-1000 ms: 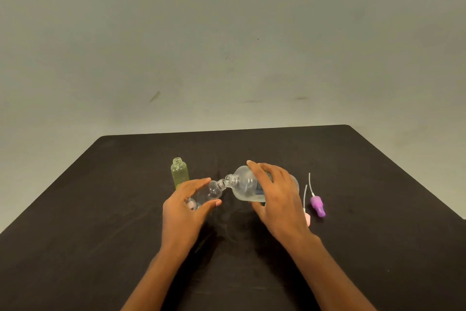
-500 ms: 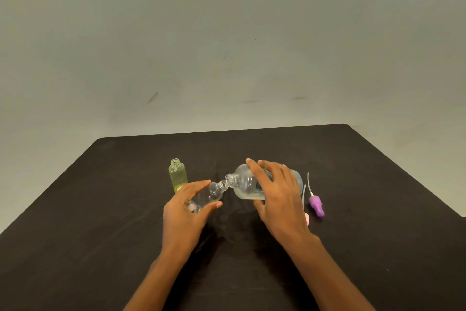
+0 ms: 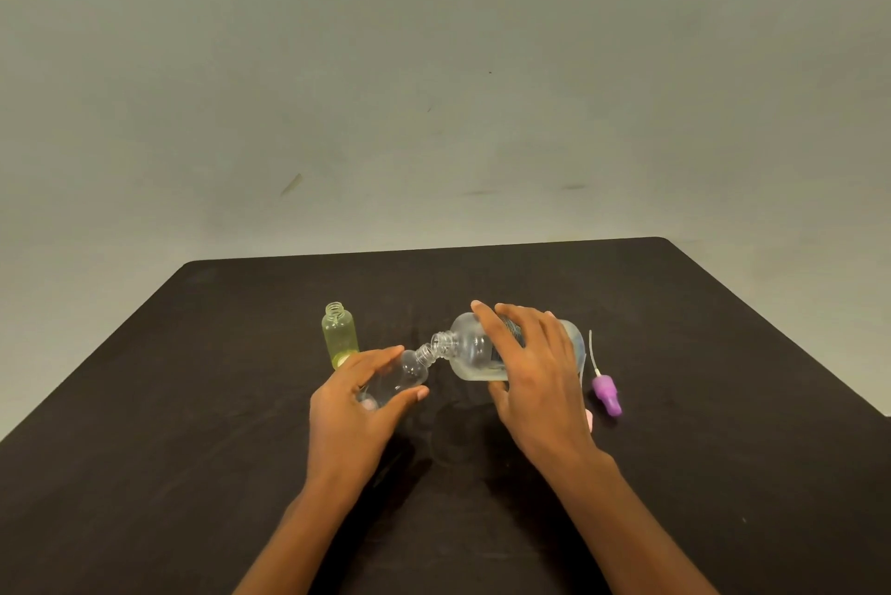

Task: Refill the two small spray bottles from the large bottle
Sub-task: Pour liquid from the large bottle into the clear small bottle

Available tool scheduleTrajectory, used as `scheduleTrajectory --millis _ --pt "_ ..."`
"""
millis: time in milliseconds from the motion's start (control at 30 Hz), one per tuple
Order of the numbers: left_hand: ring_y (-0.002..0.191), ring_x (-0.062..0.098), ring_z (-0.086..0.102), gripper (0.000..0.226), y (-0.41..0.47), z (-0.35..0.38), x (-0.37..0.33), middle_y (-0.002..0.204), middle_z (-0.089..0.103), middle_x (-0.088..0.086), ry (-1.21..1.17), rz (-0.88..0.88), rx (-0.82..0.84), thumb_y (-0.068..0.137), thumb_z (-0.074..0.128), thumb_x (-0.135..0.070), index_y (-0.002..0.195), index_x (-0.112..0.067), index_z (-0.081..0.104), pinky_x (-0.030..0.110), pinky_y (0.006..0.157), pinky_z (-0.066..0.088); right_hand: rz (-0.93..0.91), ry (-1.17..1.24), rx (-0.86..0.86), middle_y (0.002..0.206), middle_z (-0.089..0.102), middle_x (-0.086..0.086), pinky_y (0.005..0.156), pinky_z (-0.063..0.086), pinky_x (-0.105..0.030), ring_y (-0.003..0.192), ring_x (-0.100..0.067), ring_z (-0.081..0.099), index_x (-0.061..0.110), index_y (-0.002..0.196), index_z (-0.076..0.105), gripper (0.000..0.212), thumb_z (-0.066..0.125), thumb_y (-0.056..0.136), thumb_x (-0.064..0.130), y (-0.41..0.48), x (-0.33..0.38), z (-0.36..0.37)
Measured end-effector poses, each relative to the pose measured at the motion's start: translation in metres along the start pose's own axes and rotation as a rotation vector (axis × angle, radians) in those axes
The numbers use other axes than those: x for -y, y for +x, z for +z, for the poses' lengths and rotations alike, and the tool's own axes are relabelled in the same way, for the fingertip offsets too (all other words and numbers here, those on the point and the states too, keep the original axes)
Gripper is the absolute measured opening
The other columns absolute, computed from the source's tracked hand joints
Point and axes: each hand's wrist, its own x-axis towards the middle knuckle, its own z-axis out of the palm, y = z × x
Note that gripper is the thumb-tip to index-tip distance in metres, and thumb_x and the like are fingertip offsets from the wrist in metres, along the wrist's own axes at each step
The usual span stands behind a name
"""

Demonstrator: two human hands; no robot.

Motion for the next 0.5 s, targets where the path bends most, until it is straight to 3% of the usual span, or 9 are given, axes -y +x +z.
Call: scheduleTrajectory --millis 500 --pt "0.09 -0.006 0.063 0.043 -0.0032 0.0012 -0.0058 0.09 0.071 -0.007 -0.035 -0.007 -0.008 0.059 0.086 -0.011 0.098 -0.02 0.071 0.004 0.079 0.043 0.008 -0.013 -0.014 0.118 0.06 -0.004 0.1 0.044 -0.046 0.114 -0.02 0.047 0.024 0.133 0.05 0.092 0.087 0.052 0.002 0.0013 0.0005 -0.0021"
